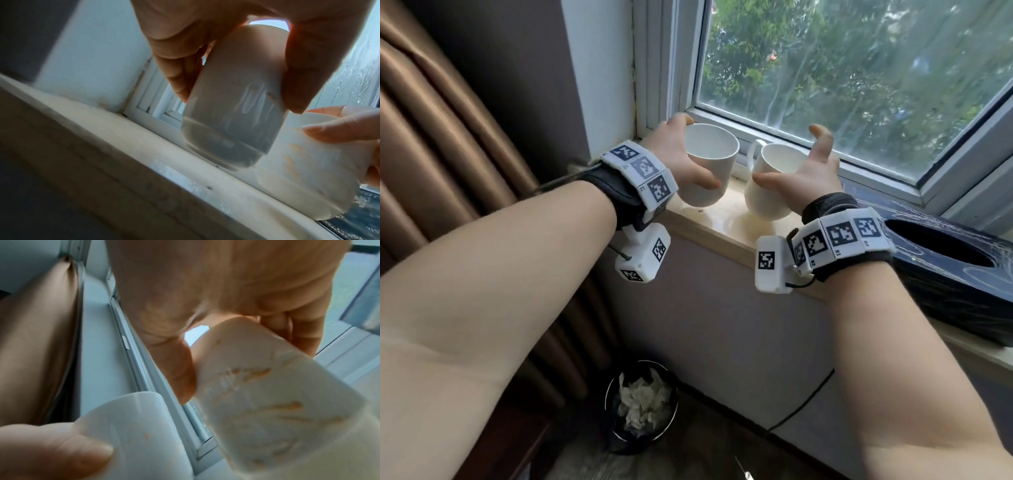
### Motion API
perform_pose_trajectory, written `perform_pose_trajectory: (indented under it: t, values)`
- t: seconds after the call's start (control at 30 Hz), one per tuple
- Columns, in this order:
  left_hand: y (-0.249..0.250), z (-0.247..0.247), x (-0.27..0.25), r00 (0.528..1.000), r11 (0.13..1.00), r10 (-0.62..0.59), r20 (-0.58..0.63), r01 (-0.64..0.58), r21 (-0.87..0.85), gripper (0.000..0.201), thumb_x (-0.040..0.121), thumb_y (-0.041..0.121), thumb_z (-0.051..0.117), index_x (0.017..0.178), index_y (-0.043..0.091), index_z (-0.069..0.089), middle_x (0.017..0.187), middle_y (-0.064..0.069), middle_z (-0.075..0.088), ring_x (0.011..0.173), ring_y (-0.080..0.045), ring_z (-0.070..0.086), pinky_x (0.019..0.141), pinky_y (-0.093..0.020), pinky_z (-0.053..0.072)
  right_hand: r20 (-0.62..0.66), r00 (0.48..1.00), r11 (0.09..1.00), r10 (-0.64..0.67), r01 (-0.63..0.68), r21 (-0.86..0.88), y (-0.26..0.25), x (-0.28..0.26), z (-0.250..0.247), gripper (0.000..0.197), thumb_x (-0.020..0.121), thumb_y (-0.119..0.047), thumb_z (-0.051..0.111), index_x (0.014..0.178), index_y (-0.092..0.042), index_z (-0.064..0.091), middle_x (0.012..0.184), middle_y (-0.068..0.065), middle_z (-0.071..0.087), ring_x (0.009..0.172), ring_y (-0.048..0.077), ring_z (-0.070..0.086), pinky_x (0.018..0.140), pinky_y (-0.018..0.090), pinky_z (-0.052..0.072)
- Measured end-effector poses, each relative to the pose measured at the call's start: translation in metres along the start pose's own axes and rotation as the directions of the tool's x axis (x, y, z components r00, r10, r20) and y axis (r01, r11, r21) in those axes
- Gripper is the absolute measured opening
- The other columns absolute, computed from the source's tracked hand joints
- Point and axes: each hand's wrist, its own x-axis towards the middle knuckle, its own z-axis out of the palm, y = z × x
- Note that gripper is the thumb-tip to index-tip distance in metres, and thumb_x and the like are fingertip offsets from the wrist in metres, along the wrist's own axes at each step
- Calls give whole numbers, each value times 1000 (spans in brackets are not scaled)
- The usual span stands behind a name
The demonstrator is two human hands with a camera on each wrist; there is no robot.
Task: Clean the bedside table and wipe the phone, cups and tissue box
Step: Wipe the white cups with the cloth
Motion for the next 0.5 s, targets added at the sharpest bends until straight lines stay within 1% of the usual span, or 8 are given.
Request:
perform_pose_trajectory:
  t: [0.07,0.1,0.17,0.23,0.33,0.37,0.43,0.5]
  values:
    - [-14,-19,-14,1000,1000,-7,-27,7,6,96,62,36,83,140,17,29,132,-6,46,118,-22,47,90,-27,36,17,997,997,-69,68,35,-13,-11,5,92,71,-35,74,139,-33,13,137,9,26,121,26,42,105,34,34]
    - [-22,-30,-23,999,1000,-16,-44,16,16,96,61,37,83,139,18,30,131,-5,47,117,-22,47,92,-28,38,34,994,993,-108,106,53,-22,-17,7,91,72,-33,74,139,-32,13,137,10,27,118,25,42,101,29,33]
    - [-41,-51,-44,995,999,-34,-94,38,36,97,59,39,83,138,19,31,132,-3,46,119,-21,47,96,-29,39,72,979,979,-192,187,77,-42,-30,15,87,75,-30,73,139,-32,15,135,10,28,109,22,42,91,24,32]
    - [-60,-73,-69,987,996,-56,-151,65,53,98,55,40,84,137,19,33,132,-3,46,118,-19,47,93,-25,36,118,952,958,-283,273,92,-63,-45,28,85,76,-26,73,139,-30,16,136,9,28,103,15,37,87,19,30]
    - [-87,-106,-113,968,988,-104,-229,128,91,99,50,42,84,134,19,37,128,-3,48,113,-18,49,88,-24,36,190,893,912,-407,387,136,-96,-69,58,86,74,-25,74,140,-26,18,138,8,27,105,9,32,84,9,26]
    - [-97,-117,-129,958,982,-130,-255,160,100,97,50,42,84,132,19,38,127,-3,49,111,-19,49,88,-25,38,219,869,895,-443,416,158,-107,-78,70,86,74,-25,74,140,-26,18,137,8,27,105,9,31,86,11,26]
    - [-118,-136,-163,934,969,-188,-302,227,99,92,49,41,83,127,19,41,123,-3,51,106,-19,51,86,-28,41,284,818,865,-501,463,192,-128,-100,94,86,74,-26,73,140,-27,18,133,5,29,102,10,34,89,19,30]
    - [-136,-153,-199,903,949,-247,-351,299,99,91,43,48,78,122,20,43,119,-1,51,103,-19,53,85,-32,46,340,753,826,-563,519,218,-148,-124,118,86,73,-29,73,140,-30,18,131,4,30,100,11,36,90,24,34]
